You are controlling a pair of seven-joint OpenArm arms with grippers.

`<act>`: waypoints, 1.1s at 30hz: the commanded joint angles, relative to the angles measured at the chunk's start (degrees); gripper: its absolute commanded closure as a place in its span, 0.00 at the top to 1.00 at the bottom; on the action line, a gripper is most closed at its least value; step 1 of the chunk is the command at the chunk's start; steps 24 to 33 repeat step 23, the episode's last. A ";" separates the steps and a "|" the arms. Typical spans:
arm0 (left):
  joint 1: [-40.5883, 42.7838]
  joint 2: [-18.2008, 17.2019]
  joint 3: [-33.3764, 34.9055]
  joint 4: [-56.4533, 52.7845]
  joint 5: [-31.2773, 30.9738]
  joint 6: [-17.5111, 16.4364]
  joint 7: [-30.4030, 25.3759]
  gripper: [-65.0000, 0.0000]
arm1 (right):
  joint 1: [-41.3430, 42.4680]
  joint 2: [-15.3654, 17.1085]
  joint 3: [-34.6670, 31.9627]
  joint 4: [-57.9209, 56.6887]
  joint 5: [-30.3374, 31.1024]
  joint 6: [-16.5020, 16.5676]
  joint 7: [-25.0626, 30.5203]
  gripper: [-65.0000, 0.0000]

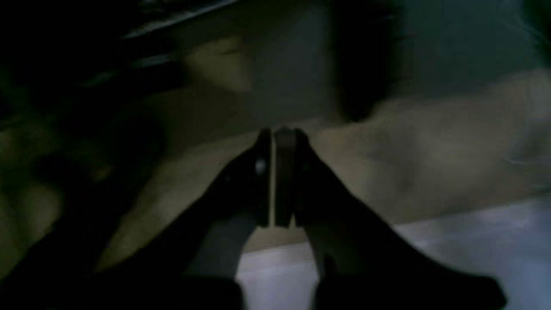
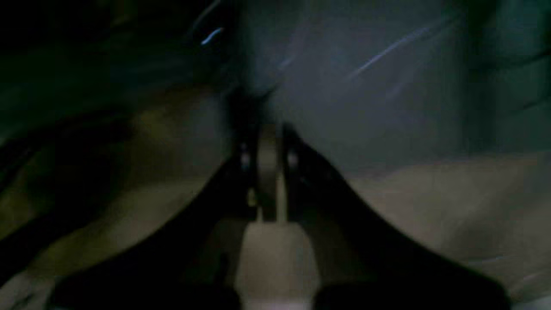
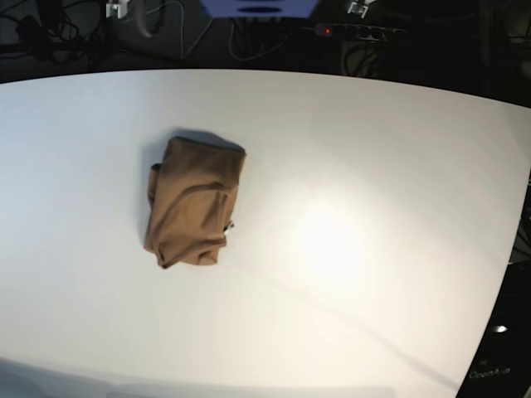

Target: Fold the T-shirt properly

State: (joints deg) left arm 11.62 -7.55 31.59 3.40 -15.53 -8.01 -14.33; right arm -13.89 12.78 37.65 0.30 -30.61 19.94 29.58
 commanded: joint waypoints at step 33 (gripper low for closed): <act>-4.28 3.38 -4.30 -1.16 -1.75 -0.91 -1.01 0.04 | 4.09 -6.14 -5.60 2.65 -0.11 -9.88 -4.04 0.20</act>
